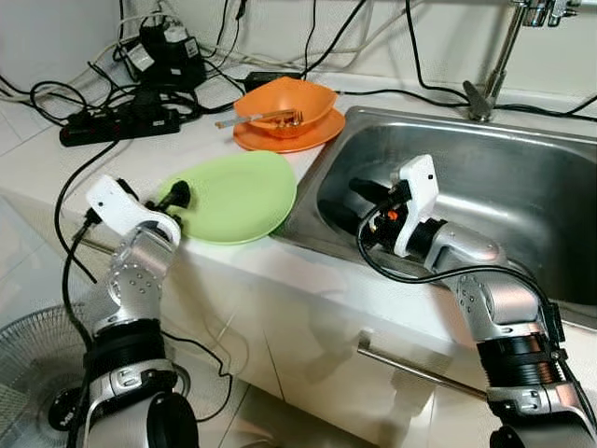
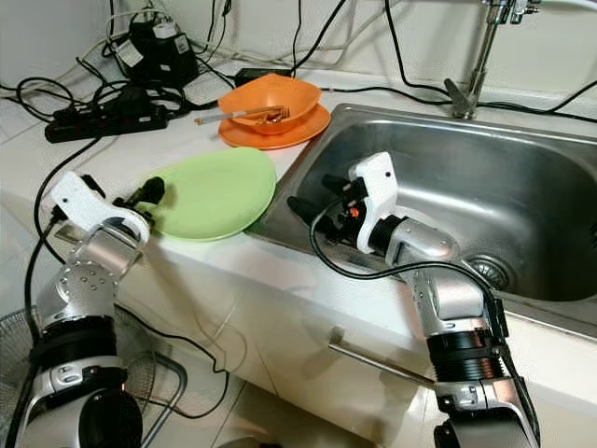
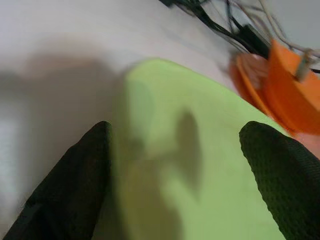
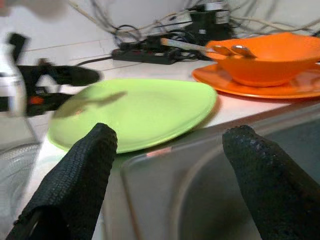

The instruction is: Kitchen organization

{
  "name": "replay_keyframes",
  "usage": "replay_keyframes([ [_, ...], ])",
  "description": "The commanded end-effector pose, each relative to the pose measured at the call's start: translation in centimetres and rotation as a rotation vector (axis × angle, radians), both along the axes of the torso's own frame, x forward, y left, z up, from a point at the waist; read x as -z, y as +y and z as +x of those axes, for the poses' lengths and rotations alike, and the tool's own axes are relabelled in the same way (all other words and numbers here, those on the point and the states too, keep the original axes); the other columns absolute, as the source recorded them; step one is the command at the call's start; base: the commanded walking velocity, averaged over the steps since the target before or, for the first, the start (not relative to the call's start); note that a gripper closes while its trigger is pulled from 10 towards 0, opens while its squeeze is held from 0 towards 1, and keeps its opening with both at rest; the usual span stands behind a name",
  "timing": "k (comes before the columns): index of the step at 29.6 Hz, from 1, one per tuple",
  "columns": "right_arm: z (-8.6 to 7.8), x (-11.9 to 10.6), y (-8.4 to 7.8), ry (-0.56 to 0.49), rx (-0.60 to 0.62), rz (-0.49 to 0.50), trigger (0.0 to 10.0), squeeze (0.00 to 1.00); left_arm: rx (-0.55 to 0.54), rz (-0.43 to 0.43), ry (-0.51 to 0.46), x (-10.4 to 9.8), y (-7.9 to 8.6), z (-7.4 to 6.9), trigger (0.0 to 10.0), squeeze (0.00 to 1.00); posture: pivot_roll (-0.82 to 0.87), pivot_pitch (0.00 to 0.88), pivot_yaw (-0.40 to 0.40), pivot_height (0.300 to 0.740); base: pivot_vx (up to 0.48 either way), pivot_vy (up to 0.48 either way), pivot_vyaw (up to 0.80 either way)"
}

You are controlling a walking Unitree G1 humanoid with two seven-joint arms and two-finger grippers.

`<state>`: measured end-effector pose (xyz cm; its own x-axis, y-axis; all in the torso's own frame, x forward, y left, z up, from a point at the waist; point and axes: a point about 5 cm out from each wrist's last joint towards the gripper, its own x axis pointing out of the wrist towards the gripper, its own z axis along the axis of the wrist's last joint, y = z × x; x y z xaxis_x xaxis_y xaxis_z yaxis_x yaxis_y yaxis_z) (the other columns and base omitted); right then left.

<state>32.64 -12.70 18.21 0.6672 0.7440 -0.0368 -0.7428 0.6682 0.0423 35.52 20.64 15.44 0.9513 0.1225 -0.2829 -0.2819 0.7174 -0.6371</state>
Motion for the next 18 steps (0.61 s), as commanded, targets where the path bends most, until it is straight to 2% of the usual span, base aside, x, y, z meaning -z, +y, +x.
replay_keyframes([
  [1,-0.5,-0.6,0.3,-0.013,-0.048,0.014,10.0,0.0,0.025,-0.035,0.025,0.5,-0.2,0.1,10.0,0.0,-0.05,0.017,0.131,0.74,0.0,0.0,0.0],
  [4,-1.4,-0.9,0.1,-0.008,-0.145,-0.012,10.0,0.0,0.085,-0.074,0.019,0.4,-1.0,0.6,10.0,0.0,-0.06,0.017,0.133,0.74,0.0,0.0,0.0],
  [8,-1.8,-1.0,-0.1,-0.005,-0.19,-0.029,10.0,0.0,0.101,-0.113,0.019,0.4,-1.3,0.7,10.0,0.0,-0.06,0.017,0.134,0.74,0.0,0.0,0.0],
  [9,-2.1,-1.0,-0.2,0.002,-0.212,-0.039,10.0,0.0,0.121,-0.15,0.022,0.5,-1.6,0.9,9.6,0.0,-0.06,0.016,0.134,0.74,0.0,0.0,0.0],
  [10,-2.1,-1.0,-0.2,0.002,-0.212,-0.039,10.0,0.0,0.121,-0.15,0.022,0.5,-1.6,0.9,9.6,0.0,-0.06,0.016,0.134,0.74,0.0,0.0,0.0],
  [11,-2.3,-0.9,-0.3,0.006,-0.222,-0.049,10.0,0.0,0.144,-0.194,0.023,0.5,-1.9,1.0,0.9,0.0,-0.06,0.016,0.135,0.74,0.0,0.0,0.0],
  [12,-2.3,-0.9,-0.3,0.008,-0.224,-0.052,10.0,0.0,0.15,-0.209,0.023,0.6,-2.0,1.0,0.9,0.0,-0.06,0.016,0.135,0.74,0.0,0.0,0.0],
  [13,-2.4,-0.9,-0.3,0.009,-0.225,-0.053,10.0,0.0,0.155,-0.215,0.026,0.6,-2.0,1.0,0.0,0.0,-0.06,0.017,0.136,0.74,0.0,0.0,0.0],
  [18,-2.5,-0.8,-0.3,0.011,-0.226,-0.054,10.0,0.0,0.165,-0.251,0.024,0.7,-2.2,0.8,0.0,0.0,-0.06,0.014,0.138,0.74,0.0,0.0,0.0],
])
